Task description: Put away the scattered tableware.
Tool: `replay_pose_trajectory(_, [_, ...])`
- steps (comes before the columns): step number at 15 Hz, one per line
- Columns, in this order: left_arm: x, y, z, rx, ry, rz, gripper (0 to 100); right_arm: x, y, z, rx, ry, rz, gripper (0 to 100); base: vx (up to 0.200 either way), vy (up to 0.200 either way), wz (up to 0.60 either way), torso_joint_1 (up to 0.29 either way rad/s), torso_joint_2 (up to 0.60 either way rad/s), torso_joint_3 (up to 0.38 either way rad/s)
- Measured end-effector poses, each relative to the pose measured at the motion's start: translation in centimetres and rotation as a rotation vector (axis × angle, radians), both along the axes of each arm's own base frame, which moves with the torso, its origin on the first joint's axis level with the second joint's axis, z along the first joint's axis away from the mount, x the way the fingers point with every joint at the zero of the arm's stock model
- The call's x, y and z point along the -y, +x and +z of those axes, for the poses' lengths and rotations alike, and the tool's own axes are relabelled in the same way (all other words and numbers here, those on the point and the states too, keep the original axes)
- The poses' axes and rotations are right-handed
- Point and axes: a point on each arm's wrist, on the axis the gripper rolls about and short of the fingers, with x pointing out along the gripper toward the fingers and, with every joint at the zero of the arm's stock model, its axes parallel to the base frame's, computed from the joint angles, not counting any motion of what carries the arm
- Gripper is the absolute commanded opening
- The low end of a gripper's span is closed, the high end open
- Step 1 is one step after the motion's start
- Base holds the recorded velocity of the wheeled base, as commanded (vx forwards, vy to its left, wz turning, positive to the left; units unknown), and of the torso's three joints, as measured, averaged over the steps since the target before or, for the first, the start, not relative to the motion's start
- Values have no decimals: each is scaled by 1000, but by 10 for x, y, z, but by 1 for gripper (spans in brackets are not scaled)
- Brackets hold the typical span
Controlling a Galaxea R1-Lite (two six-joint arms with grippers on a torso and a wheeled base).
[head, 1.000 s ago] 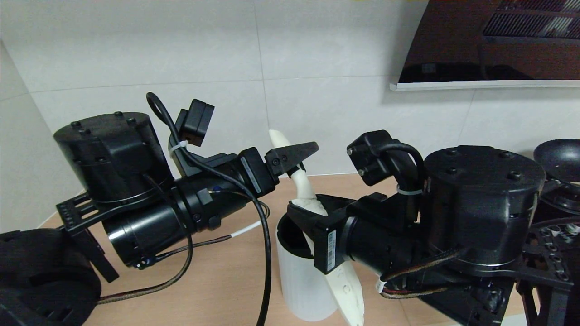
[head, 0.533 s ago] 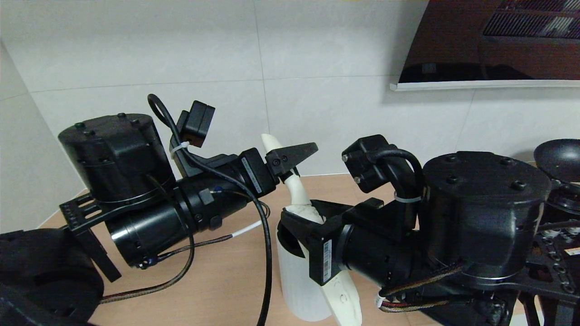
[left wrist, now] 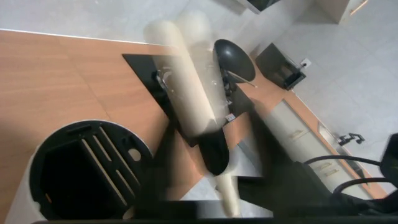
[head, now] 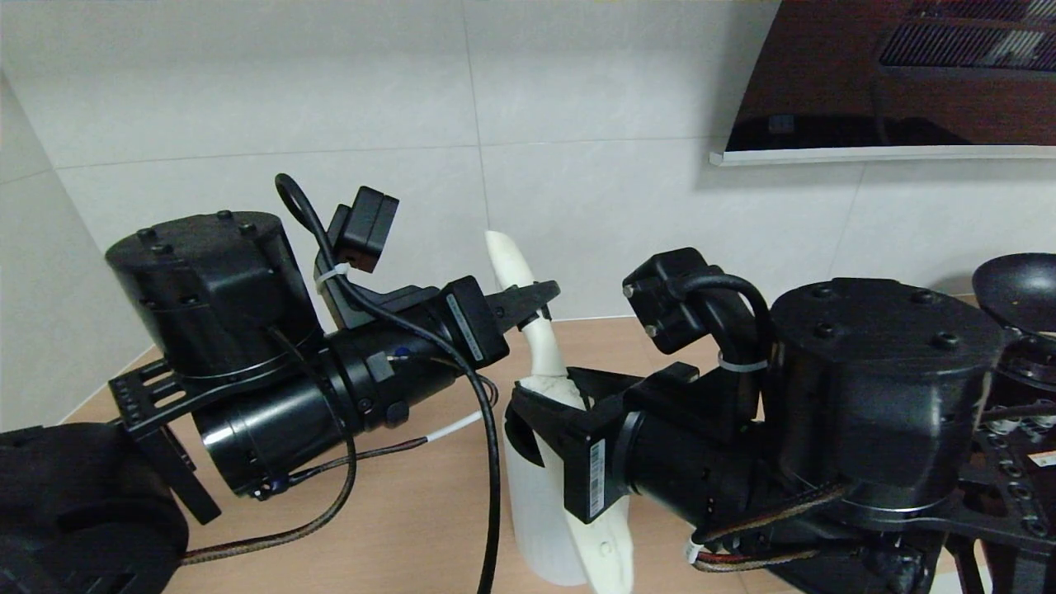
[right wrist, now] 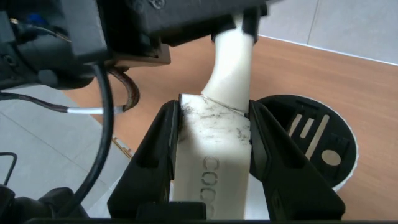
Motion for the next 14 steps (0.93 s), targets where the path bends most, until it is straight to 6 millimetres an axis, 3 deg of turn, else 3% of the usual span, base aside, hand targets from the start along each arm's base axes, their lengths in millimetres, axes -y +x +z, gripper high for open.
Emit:
replay_pose_trajectory(6, [0,0,1,2,-2,-1,0,0,0,2,8,11,-2,0,0,0,0,0,0,0])
replay_pose_trajectory(7, [0,0,1,1,-2,0,0,0,0,2,8,11,-2,100,0,0,0,0,0,0])
replay_pose_trajectory(14, [-1,-1,4,7,-6,2,0,2,0,5,12,22,-7,100,0,0,0,0,0,0])
